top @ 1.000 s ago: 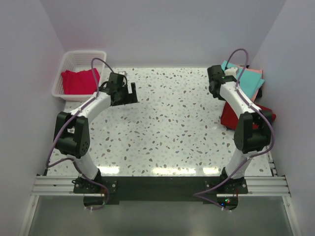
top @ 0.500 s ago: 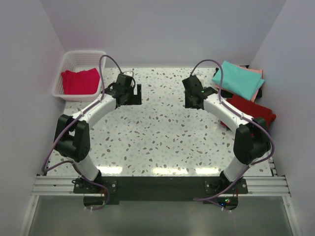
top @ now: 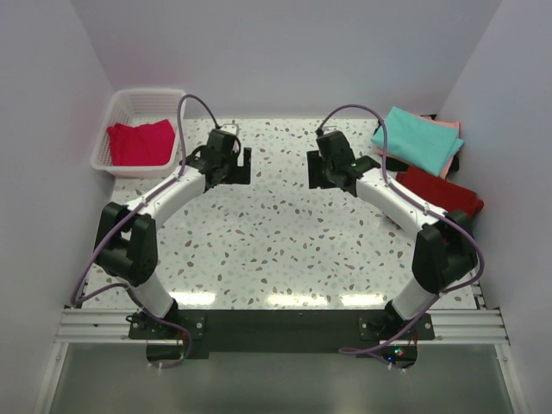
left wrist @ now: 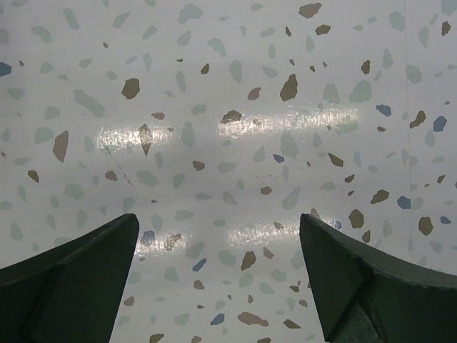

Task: Fold and stack the t-shirts
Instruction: Reset both grippers

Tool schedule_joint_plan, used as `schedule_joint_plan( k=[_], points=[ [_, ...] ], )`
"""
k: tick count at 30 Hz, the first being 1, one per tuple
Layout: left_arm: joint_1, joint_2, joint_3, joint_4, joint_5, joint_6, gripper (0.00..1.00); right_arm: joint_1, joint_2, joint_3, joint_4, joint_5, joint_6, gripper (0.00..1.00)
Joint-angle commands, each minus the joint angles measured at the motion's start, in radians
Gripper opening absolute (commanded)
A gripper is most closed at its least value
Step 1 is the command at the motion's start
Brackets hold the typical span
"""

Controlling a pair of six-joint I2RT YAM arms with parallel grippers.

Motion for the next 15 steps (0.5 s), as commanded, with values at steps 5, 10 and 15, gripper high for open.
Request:
schedule_joint_plan(
  k=[5, 10, 15],
  points=[
    [-0.007, -0.061, -0.001, 0.045, -0.045, 0.023, 1.00, 0.014, -0.020, 0.013, 0.036, -0.046, -0.023, 0.56],
    [-0.009, -0.063, -0.001, 0.039, -0.064, 0.026, 1.00, 0.022, -0.006, 0.023, 0.030, -0.052, -0.023, 0.56],
    [-0.009, -0.069, 0.002, 0.022, -0.081, 0.026, 1.00, 0.028, 0.003, 0.033, 0.029, -0.050, -0.019, 0.56]
  ],
)
